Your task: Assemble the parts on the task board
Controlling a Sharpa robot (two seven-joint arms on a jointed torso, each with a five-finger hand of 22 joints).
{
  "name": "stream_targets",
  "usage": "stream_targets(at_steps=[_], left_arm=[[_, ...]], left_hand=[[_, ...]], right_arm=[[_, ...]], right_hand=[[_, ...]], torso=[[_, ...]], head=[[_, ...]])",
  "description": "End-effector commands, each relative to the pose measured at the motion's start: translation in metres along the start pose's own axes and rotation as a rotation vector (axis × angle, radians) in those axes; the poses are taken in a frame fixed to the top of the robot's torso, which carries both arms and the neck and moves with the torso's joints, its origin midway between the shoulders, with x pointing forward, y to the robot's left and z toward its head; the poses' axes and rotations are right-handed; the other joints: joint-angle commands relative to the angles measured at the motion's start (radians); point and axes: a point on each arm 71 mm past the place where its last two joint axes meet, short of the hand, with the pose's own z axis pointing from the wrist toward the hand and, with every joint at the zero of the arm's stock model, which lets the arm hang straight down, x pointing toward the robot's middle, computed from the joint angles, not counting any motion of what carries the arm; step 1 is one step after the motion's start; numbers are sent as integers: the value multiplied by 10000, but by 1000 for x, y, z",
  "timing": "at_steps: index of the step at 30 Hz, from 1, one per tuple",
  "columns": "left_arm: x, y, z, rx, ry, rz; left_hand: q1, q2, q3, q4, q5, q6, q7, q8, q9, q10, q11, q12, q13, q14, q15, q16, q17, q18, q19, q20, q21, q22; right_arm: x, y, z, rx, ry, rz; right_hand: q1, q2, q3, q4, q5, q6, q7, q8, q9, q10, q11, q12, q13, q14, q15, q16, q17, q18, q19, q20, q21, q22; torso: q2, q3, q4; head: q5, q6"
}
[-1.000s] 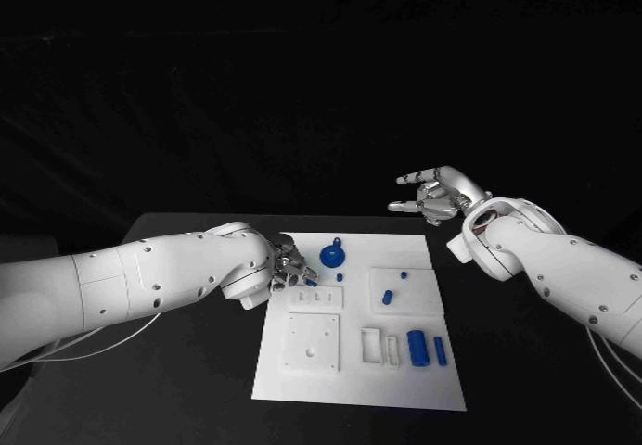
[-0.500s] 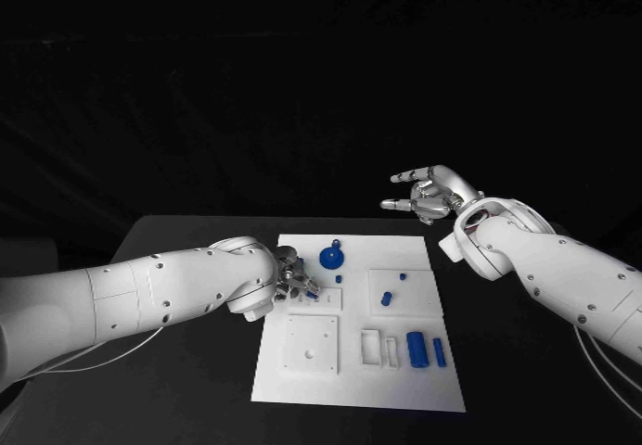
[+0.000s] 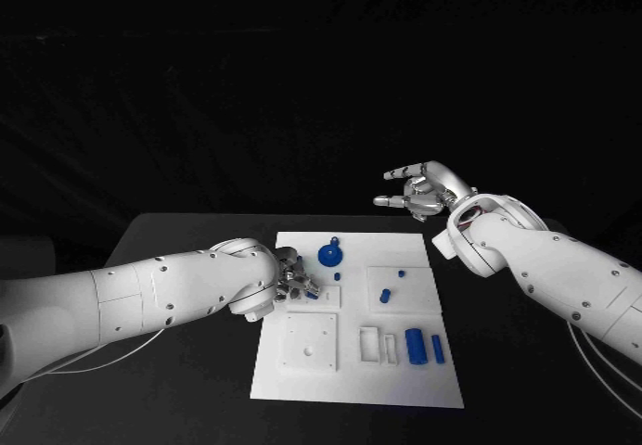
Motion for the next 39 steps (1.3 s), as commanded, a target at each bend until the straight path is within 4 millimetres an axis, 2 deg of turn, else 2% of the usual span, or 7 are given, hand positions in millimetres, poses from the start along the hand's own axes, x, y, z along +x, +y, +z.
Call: stream_targets(at_steps=[1, 20, 36, 37, 39], left_arm=[[0, 0, 0, 65, -121, 112], [4, 0, 1, -38, 63, 456], [3, 2, 2, -116, -57, 758], [3, 2, 2, -113, -57, 761], [3, 2, 2, -95, -52, 775]], left_hand=[[-7, 125, 797, -725, 16, 802, -770, 28, 2279, 376, -34, -59, -8, 56, 6, -48, -13, -90, 32, 11, -31, 434], [41, 76, 776, -751, -26, 806, -764, 24, 2178, 377, -26, -80, -26, 56, 15, -70, -12, -112, 30, 9, -88, 437], [57, 31, 656, -700, -141, 952, -793, 47, 2097, 412, -10, -80, -81, 76, 40, -97, -37, -127, 43, 39, -117, 440], [67, 34, 635, -690, -156, 974, -794, 34, 2107, 416, -3, -79, -111, 81, 54, -109, -53, -127, 42, 58, -121, 440], [64, 22, 550, -654, -490, 1036, -807, 32, 2086, 429, 8, -65, -151, 93, 77, -122, -69, -128, 41, 86, -124, 439]], right_arm=[[1, 2, 0, -33, 79, -75], [5, -2, -1, 98, 283, -65], [7, -5, -2, 206, 410, -61], [7, -6, -2, 210, 414, -60], [7, -6, -3, 229, 427, -58]], right_hand=[[-123, 3, -15, 53, 98, 61, -10, -26, 16, -64, -25, -60, -16, -44, 3, -40, -18, 172, 569, 32, -64, 619], [-198, 15, -93, 130, 173, 99, -11, -24, 19, -70, -25, -60, -33, -40, -1, -80, -31, 165, 571, 25, -99, 589], [-212, 23, -106, 164, 191, 79, -8, -25, 18, -80, -25, -70, -44, -44, 1, -95, -34, 169, 567, 26, -129, 576], [-212, 23, -106, 164, 191, 79, -8, -25, 18, -80, -25, -70, -44, -44, 1, -95, -34, 169, 567, 26, -129, 576], [-210, 36, -110, 176, 211, 76, -8, -25, 18, -78, -24, -60, -43, -44, 0, -104, -33, 173, 567, 26, -144, 567]], torso=[[-2, -7, 11], [2, 4, 5], [0, -7, 21], [1, -5, 20], [3, -8, 18]], head=[[-5, -9], [-1, -124], [-26, -180], [-28, -182], [-32, -182]])
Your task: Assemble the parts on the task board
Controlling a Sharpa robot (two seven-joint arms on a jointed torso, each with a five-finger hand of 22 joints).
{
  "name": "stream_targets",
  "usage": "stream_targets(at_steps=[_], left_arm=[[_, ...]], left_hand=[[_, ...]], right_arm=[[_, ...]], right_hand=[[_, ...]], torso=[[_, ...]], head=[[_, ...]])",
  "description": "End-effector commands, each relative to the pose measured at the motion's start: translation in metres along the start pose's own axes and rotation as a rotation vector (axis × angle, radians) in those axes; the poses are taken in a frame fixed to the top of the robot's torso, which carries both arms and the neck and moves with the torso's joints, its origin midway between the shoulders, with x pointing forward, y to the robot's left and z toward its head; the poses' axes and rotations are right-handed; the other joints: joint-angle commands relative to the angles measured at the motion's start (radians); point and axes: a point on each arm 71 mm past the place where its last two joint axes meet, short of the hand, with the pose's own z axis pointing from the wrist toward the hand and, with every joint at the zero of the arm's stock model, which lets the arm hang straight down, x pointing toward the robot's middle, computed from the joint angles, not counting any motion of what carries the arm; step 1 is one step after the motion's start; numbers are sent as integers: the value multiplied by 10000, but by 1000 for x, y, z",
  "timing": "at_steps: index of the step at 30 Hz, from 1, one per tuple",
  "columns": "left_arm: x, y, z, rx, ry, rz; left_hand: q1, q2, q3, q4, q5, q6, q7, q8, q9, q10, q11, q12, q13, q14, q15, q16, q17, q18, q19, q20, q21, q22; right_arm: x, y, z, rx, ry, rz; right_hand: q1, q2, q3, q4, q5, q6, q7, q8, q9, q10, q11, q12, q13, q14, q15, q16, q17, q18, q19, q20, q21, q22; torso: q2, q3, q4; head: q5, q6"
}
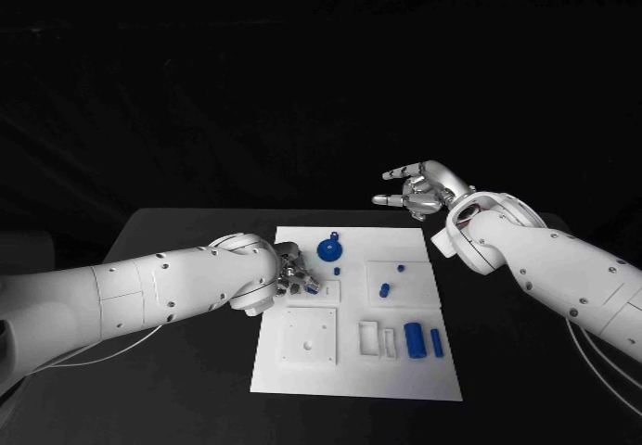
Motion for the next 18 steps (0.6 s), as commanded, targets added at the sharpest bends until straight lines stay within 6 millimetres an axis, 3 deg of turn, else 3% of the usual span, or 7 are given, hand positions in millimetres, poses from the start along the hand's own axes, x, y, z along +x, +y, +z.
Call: stream_targets(at_steps=[1, 4, 13, 18], left_arm=[[2, 4, 1, -198, 60, 299], [2, 3, 1, -165, 84, 323], [3, 0, 2, -107, 136, 372], [4, 0, 3, -90, 147, 384]], left_hand=[[77, 17, 459, -598, -582, 1078, -831, 15, 1391, 418, -9, 73, -53, 52, 28, -50, -16, -125, 6, 68, -49, 434], [150, 2, 252, -487, -791, 1150, -857, 18, 1387, 420, -10, 119, -125, 65, 40, -50, -18, -115, 12, 93, -46, 436], [228, -33, 27, -257, -850, 1246, -889, 26, 1608, 418, -19, 200, -245, 72, 43, -41, -17, -100, 19, 116, -20, 447], [245, -83, -145, -22, -1151, 1263, -915, 21, 1685, 416, -33, 258, -249, 80, 35, -16, 0, -109, 27, 106, 13, 451]], right_arm=[[2, -1, 0, -7, 195, -69], [2, -2, -1, 30, 212, -74], [2, -4, -1, 115, 280, -97], [3, -4, -1, 163, 348, -112]], right_hand=[[-109, -3, -20, 75, 55, 43, 26, -25, 12, -42, 12, -21, -8, -43, 1, -58, -5, 180, 567, 26, -58, 567], [-109, -3, -20, 75, 55, 43, 26, -25, 12, -42, 12, -21, -8, -43, 1, -58, -5, 180, 567, 26, -58, 567], [-103, 15, -19, 67, 57, 24, 27, -26, 10, -57, 14, -37, -20, -46, 1, -67, -7, 184, 564, 28, -83, 557], [-103, 15, -19, 67, 57, 24, 27, -26, 10, -57, 14, -37, -20, -46, 1, -67, -7, 184, 564, 28, -83, 557]], torso=[[4, -5, 1], [5, -8, -4], [2, -1, -11], [4, 2, -9]], head=[[-6, -11], [-12, -11], [-22, -28], [-25, -33]])
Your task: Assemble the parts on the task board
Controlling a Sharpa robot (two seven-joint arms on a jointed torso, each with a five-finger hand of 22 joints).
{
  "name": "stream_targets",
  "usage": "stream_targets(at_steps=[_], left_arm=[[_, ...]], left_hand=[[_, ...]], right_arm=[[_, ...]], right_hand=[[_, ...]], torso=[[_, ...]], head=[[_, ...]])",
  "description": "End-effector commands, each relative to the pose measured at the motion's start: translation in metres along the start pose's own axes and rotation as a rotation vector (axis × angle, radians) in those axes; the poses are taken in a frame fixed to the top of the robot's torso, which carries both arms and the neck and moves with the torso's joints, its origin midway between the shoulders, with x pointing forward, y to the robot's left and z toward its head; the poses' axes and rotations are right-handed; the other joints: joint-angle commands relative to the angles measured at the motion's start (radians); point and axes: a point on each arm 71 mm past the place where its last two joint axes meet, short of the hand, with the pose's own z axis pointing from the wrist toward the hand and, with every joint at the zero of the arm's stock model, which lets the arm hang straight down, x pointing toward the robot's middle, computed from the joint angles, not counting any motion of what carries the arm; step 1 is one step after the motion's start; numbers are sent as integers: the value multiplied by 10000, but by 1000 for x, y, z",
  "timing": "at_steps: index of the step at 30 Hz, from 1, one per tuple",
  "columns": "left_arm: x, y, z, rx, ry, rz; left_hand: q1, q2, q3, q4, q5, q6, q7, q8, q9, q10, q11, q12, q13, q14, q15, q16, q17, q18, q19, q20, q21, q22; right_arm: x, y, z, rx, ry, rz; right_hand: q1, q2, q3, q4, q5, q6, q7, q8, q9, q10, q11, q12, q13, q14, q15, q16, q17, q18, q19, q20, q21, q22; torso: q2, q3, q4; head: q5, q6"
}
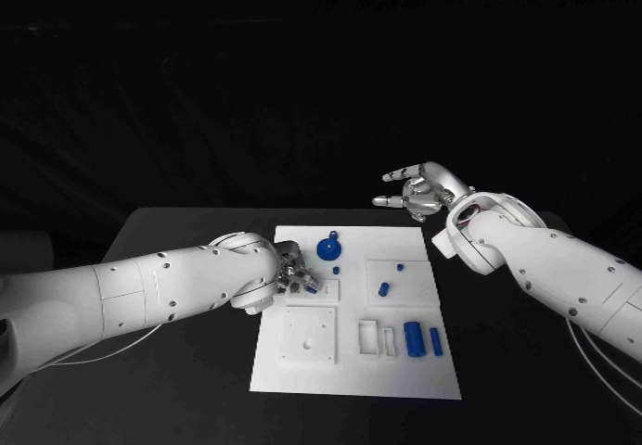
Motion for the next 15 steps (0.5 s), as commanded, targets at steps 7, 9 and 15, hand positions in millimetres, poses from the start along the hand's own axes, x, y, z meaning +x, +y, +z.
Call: stream_targets(at_steps=[7, 9, 15], left_arm=[[4, 1, 2, -82, 195, 240], [5, 0, 2, -76, 205, 246], [5, -1, 3, -63, 223, 259]], left_hand=[[152, -98, -271, 417, -403, 1267, -977, 17, 1189, 397, -63, 119, 5, 49, -6, 8, 29, -124, 0, 59, 47, 459], [145, -108, -341, 507, -774, 1287, -984, 18, 1203, 396, -67, 123, 0, 53, -7, 18, 38, -129, 0, 56, 52, 460], [241, -232, -557, 948, -1331, 1344, -1003, 17, 1264, 397, -75, 175, 11, 55, -14, 42, 50, -140, 7, 48, 88, 467]], right_arm=[[3, -1, 0, 40, 286, -93], [3, -1, 0, 46, 296, -91], [5, -1, 0, 69, 346, -83]], right_hand=[[-111, 12, 1, 41, 46, -3, 33, -29, 10, -70, 17, -46, -16, -56, 4, -90, -21, 90, 562, 30, -84, 546], [-111, 12, 1, 41, 46, -3, 33, -29, 10, -70, 17, -46, -16, -56, 4, -90, -21, 90, 562, 30, -84, 546], [-153, 18, -26, 65, -35, -23, 34, -27, 10, -66, 19, -38, -16, -45, 4, -84, -8, 98, 564, 29, -99, 537]], torso=[[2, 14, 7], [2, 15, 7], [1, 13, 6]], head=[[-6, -28], [-4, -31], [-24, -48]])
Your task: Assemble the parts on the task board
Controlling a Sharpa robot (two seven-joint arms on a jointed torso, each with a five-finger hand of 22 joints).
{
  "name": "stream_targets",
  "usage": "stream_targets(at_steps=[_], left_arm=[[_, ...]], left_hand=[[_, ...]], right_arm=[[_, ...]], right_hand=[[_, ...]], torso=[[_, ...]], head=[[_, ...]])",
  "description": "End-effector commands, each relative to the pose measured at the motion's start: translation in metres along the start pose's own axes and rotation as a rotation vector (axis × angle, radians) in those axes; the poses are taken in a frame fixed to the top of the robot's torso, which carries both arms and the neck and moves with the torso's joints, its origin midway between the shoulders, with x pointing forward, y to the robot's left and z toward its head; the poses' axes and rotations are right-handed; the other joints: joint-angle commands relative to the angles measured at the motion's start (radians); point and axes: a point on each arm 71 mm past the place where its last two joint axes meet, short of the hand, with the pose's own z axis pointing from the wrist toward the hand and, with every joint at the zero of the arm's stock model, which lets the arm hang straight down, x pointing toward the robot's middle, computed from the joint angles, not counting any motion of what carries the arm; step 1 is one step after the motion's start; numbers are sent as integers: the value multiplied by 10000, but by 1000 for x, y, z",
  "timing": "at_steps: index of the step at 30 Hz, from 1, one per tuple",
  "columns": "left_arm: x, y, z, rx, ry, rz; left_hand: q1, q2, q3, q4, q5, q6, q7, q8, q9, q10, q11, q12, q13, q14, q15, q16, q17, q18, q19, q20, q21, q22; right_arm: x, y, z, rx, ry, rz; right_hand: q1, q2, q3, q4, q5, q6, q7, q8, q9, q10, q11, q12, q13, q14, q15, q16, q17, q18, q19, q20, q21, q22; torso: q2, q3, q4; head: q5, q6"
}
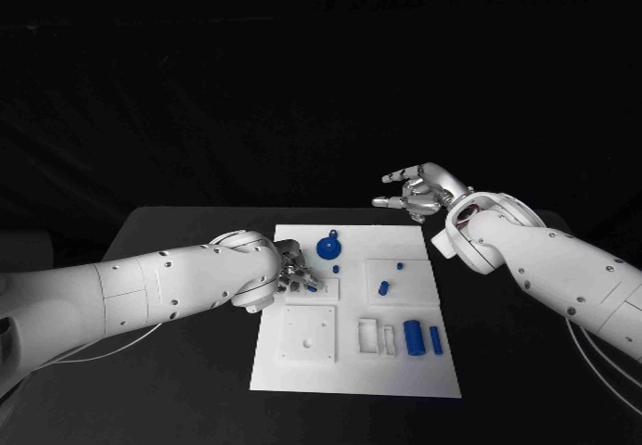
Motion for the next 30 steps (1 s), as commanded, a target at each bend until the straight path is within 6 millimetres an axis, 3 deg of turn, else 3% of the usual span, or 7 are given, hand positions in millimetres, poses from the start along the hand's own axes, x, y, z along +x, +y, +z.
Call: stream_targets(at_steps=[1, 8, 25, 27, 28, 30], left_arm=[[5, 1, 1, -58, 218, 173], [5, 1, 2, -68, 215, 170], [6, 0, 2, -68, 263, 206], [6, 0, 3, -72, 242, 197], [6, 0, 3, -74, 228, 192], [5, 0, 3, -82, 203, 186]], left_hand=[[-46, -161, -47, 160, -280, 1268, -989, 4, -4, 397, -76, 74, 14, 55, -13, 45, 11, -142, 9, 48, 54, 469], [71, -399, -61, 711, -782, 1336, -996, 2, 73, 397, -78, 99, 8, 53, -16, 59, 16, -139, 5, 50, 67, 470], [139, -532, -52, 980, -878, 1379, -1001, 2, 170, 398, -81, 162, 30, 59, -17, 101, 47, -145, 3, 48, 115, 478], [91, -589, -49, 1107, -1133, 1401, -1004, 6, 177, 398, -82, 157, 23, 54, -16, 97, 41, -144, 1, 49, 117, 477], [60, -632, -30, 1221, -1531, 1430, -1002, 9, 190, 399, -81, 158, 22, 55, -15, 103, 46, -145, 5, 49, 127, 479], [57, -745, 38, 1443, -1776, 1459, -1002, 6, 213, 399, -79, 165, 24, 53, -14, 100, 40, -144, 2, 51, 128, 478]], right_arm=[[2, 0, 0, -28, 196, -78], [3, 0, 0, -7, 217, -74], [4, -1, -1, 20, 242, -70], [4, -1, -1, 20, 241, -69], [4, -1, -1, 19, 241, -68], [4, -1, -1, 19, 243, -67]], right_hand=[[-101, -34, -9, 48, -35, -23, 34, -27, 10, -66, 18, -38, -4, -45, 4, -27, 4, 97, 564, 29, -46, 537], [-96, -30, -17, 50, -54, -43, 35, -29, 9, -76, 18, -49, -13, -51, 6, -38, -1, 100, 563, 31, -49, 535], [-96, -30, -17, 50, -54, -43, 35, -29, 9, -76, 18, -49, -13, -51, 6, -38, -1, 100, 563, 31, -49, 535], [-96, -30, -17, 50, -54, -43, 35, -29, 9, -76, 18, -49, -13, -51, 6, -38, -1, 100, 563, 31, -49, 535], [-96, -30, -17, 50, -54, -43, 35, -29, 9, -76, 18, -49, -13, -51, 6, -38, -1, 100, 563, 31, -49, 535], [-98, -25, -25, 55, -61, -37, 35, -28, 9, -74, 19, -45, -13, -47, 5, -39, 5, 104, 563, 32, -51, 531]], torso=[[3, -1, 3], [-2, 0, 1], [0, -6, 3], [2, -5, 3], [2, -5, 4], [4, -5, 2]], head=[[-15, -11], [-21, -20], [-30, -43], [-32, -41], [-34, -38], [-36, -27]])
